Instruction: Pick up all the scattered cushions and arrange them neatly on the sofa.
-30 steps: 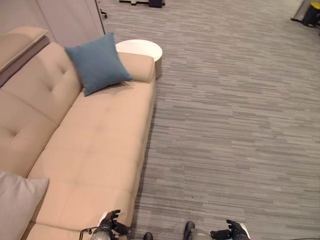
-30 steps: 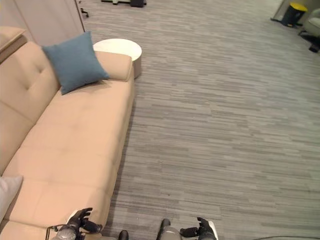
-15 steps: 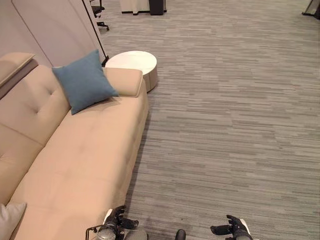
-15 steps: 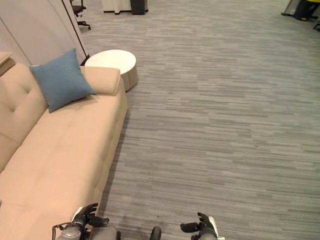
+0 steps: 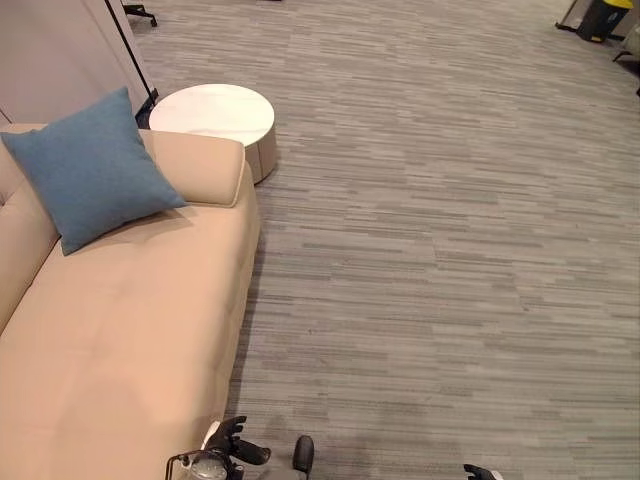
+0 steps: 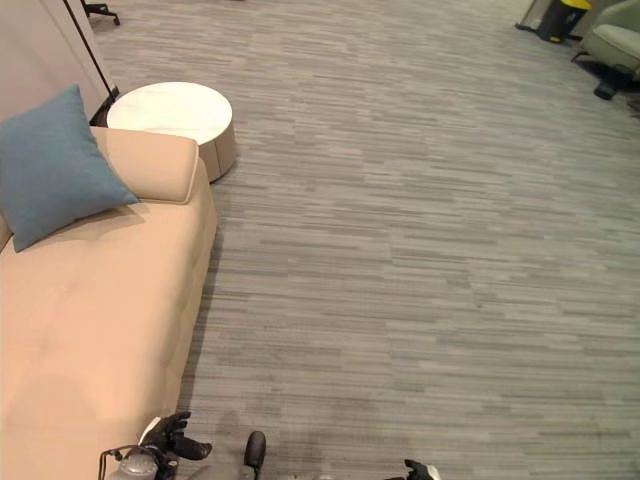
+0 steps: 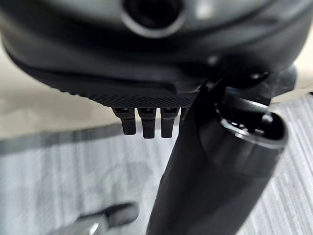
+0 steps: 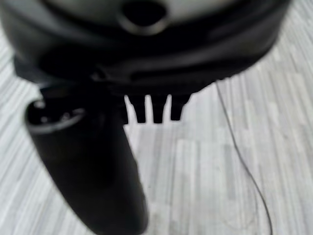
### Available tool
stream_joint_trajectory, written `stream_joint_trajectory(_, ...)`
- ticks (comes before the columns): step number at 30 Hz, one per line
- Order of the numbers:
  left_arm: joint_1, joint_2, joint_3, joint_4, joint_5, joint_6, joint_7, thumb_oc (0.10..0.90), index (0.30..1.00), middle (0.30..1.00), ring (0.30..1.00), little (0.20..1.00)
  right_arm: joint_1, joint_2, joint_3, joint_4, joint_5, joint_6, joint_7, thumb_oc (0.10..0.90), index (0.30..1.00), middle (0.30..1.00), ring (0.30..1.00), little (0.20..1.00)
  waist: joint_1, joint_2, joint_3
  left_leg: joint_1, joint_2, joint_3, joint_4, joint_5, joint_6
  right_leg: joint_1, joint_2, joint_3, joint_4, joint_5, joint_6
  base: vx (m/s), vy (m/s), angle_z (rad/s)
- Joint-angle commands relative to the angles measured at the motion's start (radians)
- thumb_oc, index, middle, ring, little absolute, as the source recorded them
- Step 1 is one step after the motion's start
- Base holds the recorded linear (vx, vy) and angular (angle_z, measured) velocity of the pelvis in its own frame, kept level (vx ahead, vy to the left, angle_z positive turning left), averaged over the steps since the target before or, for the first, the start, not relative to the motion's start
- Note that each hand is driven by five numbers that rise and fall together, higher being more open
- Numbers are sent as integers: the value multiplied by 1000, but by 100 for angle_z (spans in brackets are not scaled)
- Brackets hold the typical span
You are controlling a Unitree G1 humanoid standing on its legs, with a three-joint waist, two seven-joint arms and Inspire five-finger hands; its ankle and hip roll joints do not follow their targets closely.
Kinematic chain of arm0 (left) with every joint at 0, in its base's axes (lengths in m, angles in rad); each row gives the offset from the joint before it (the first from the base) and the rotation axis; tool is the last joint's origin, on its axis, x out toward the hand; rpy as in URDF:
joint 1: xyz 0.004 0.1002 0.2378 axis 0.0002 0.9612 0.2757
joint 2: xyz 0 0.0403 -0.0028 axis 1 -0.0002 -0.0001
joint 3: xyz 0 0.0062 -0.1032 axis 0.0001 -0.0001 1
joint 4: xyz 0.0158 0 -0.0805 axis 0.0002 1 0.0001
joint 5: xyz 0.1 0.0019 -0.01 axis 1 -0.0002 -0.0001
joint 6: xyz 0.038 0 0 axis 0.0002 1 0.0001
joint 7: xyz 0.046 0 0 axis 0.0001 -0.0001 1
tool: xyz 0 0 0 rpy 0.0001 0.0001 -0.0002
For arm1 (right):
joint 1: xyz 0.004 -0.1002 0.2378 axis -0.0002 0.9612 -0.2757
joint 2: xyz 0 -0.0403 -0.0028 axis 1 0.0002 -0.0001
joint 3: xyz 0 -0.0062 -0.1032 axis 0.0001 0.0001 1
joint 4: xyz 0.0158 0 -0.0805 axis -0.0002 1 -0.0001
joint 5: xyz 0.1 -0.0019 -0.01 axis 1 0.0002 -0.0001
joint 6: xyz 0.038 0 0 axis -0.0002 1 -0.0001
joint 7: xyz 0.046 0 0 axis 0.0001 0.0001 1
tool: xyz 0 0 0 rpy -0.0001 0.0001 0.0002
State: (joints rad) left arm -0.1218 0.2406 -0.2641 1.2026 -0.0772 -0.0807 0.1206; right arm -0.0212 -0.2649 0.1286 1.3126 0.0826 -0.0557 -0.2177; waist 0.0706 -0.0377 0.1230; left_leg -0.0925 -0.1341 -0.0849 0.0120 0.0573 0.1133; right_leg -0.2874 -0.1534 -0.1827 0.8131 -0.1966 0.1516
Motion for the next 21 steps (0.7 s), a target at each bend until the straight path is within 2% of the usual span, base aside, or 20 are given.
stream_joint_trajectory(1,17,25,45,-46,4,-21,9,800,900,900,900,900,-18,-43,-9,-54,-19,-21,-2,800,900,900,900,900,15,13,5,2,66,-7,110,-153,-69,73,39,-8,-394,214,-6,306,-49,28)
stream_joint_trajectory(3,19,23,48,-39,7,-22,5,800,900,900,900,900,-20,-47,2,-61,-21,-22,0,800,900,900,900,900,6,6,8,38,60,-15,104,-178,-74,63,44,-12,-512,215,-11,424,-102,20)
stream_joint_trajectory(4,23,17,51,-26,6,-26,6,800,900,900,900,900,-15,-49,9,-67,-24,-21,1,800,900,900,900,900,-11,-3,9,74,49,-41,100,-201,-79,18,52,14,-640,250,-3,476,-140,2)
stream_joint_trajectory(5,22,15,55,-17,6,-26,9,800,900,900,900,900,-9,-49,8,-67,-21,-20,3,800,900,900,900,900,-25,-4,11,102,50,-58,92,-213,-82,-6,64,41,-692,274,3,362,-105,1)
stream_joint_trajectory(6,23,14,55,-17,6,-27,9,800,900,900,900,900,-9,-50,9,-67,-21,-21,3,800,900,900,900,900,-24,0,13,107,55,-58,91,-217,-83,1,69,39,-696,274,3,256,-90,8)
stream_joint_trajectory(8,20,8,64,-7,2,-29,8,800,900,900,900,900,-6,-49,5,-66,-16,-18,6,800,900,900,900,900,-32,-7,5,137,56,-84,88,-240,-95,7,72,61,-743,290,13,256,-110,26)
stream_joint_trajectory(10,23,3,67,-4,-2,-30,10,800,900,900,900,900,-1,-49,6,-65,-15,-20,6,800,900,900,900,900,-31,-9,-1,144,57,-90,99,-248,-97,24,74,63,-752,300,6,294,-123,75)
stream_joint_trajectory(11,28,-18,70,-9,-27,-34,26,800,900,900,900,900,20,-7,17,-87,-13,-30,-6,800,900,900,900,900,-39,3,-28,155,94,-89,139,-204,-135,65,93,50,-757,292,-16,354,-157,86)
stream_joint_trajectory(12,23,-23,65,-16,-31,-38,25,800,900,900,900,900,18,1,17,-91,-8,-33,-14,800,900,900,900,900,-40,4,-26,129,103,-80,194,-166,-153,86,94,43,-767,286,-24,352,-157,63)
stream_joint_trajectory(13,23,-23,65,-16,-31,-38,25,800,900,900,900,900,18,1,17,-91,-8,-33,-14,800,900,900,900,900,-42,4,-27,127,103,-81,198,-168,-153,86,94,41,-768,286,-24,95,-86,30)
stream_joint_trajectory(15,9,-28,53,-41,-42,-39,26,800,900,900,900,900,15,4,14,-95,12,-37,-21,800,900,900,900,900,-36,-9,-9,3,119,-31,394,-98,-171,128,83,28,-787,266,-46,104,-147,25)
stream_joint_trajectory(16,4,-30,47,-54,-50,-34,27,800,900,900,900,900,11,2,12,-96,19,-36,-29,800,900,900,900,900,-23,-21,12,-69,137,28,494,-87,-166,166,77,11,-795,242,-66,108,-155,24)
stream_joint_trajectory(17,4,-30,47,-54,-50,-34,27,800,900,900,900,900,11,2,12,-96,19,-36,-29,800,900,900,900,900,-23,-20,12,-71,138,28,498,-89,-166,166,78,11,-795,242,-66,140,-139,30)
stream_joint_trajectory(19,2,-36,37,-51,-55,-34,28,800,900,900,900,900,12,1,8,-94,21,-34,-36,800,900,900,900,900,-15,-23,20,-111,158,77,496,-104,-158,199,76,-4,-801,220,-70,158,-58,26)
stream_joint_trajectory(20,2,-40,31,-45,-50,-32,29,800,900,900,900,900,13,0,6,-93,21,-37,-41,800,900,900,900,900,-11,-25,22,-129,158,94,462,-121,-154,214,74,-7,-806,210,-67,324,-39,19)
stream_joint_trajectory(21,5,-47,22,-24,-38,-27,28,800,900,900,900,900,14,-2,7,-95,18,-41,-44,800,900,900,900,900,-9,-23,18,-151,141,113,352,-145,-149,239,78,-12,-818,195,-62,260,-17,32)
